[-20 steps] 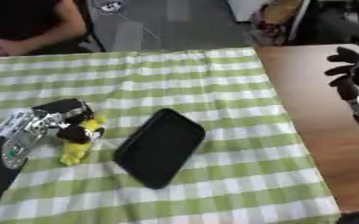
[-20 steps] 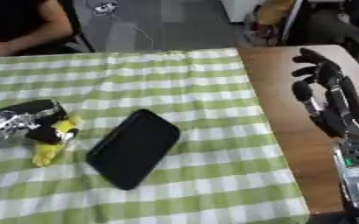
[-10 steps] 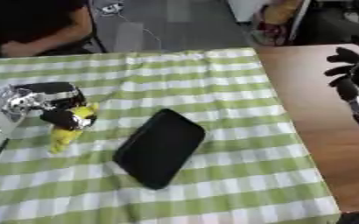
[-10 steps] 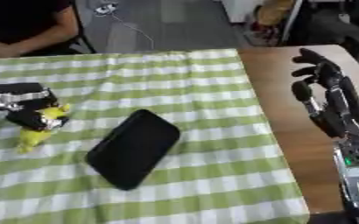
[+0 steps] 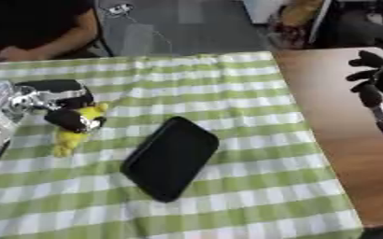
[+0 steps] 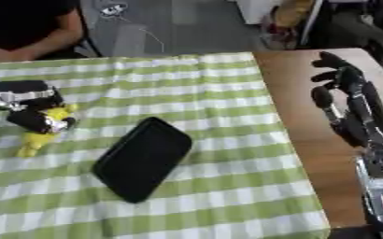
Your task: Pick up objects on the table and place them in the box.
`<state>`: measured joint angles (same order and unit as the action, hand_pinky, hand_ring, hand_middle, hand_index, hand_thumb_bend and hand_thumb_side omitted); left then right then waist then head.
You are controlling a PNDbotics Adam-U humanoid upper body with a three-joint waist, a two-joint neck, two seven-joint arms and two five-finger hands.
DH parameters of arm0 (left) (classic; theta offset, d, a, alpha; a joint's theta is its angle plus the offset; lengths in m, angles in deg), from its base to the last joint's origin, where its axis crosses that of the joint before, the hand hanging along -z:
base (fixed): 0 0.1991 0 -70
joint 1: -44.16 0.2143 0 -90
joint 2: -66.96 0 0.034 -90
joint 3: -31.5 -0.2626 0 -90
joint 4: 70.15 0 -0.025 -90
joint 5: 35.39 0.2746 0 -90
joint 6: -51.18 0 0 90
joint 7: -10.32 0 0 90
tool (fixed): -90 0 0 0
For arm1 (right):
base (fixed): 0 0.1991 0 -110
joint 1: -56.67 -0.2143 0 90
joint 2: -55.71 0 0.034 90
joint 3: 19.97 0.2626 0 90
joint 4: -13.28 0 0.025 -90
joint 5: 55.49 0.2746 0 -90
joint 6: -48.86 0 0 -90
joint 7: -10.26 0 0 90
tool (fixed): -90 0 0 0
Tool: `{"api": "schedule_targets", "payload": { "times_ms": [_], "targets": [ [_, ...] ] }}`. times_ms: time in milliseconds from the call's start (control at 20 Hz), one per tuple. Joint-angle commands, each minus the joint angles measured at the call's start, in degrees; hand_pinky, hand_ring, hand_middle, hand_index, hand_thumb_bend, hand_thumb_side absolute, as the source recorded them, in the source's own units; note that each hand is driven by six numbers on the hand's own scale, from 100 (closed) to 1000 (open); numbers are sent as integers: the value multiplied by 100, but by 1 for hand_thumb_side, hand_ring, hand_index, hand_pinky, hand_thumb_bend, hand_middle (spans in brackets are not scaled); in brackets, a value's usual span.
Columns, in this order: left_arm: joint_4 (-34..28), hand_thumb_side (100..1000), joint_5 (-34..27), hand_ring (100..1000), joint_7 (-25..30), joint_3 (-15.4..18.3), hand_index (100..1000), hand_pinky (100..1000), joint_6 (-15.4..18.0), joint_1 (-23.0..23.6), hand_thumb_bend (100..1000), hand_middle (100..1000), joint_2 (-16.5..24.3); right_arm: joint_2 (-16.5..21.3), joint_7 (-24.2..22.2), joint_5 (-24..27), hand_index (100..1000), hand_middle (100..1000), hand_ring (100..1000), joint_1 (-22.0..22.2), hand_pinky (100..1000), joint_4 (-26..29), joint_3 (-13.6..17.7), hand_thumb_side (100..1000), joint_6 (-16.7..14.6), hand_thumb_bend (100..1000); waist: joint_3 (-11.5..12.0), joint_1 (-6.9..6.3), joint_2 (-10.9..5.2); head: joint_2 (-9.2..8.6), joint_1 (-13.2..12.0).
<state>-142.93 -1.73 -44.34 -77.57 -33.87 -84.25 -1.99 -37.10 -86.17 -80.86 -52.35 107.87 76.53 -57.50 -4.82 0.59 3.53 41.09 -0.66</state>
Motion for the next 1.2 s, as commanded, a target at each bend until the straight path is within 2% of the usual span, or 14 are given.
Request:
{"api": "schedule_targets", "payload": {
  "times_ms": [50,500,1200],
  "targets": [
    [-24,513,133,100,-27,-2,209,100,39,-293,100,100,-116,135,-28,20,938,778,683,-57,576,81,8,1000,-5,664,-13,1,-92,-44,-85],
    [-19,498,399,100,-106,-107,209,100,204,-838,100,100,-739,116,-15,14,938,780,685,-77,578,102,7,1000,-8,661,-27,20,-118,-57,-196],
    [167,487,509,100,-167,-260,208,100,368,-911,100,100,-1235,94,1,5,938,780,689,-110,581,111,-2,1000,-12,661,-31,39,-105,-106,-234]
  ]
}}
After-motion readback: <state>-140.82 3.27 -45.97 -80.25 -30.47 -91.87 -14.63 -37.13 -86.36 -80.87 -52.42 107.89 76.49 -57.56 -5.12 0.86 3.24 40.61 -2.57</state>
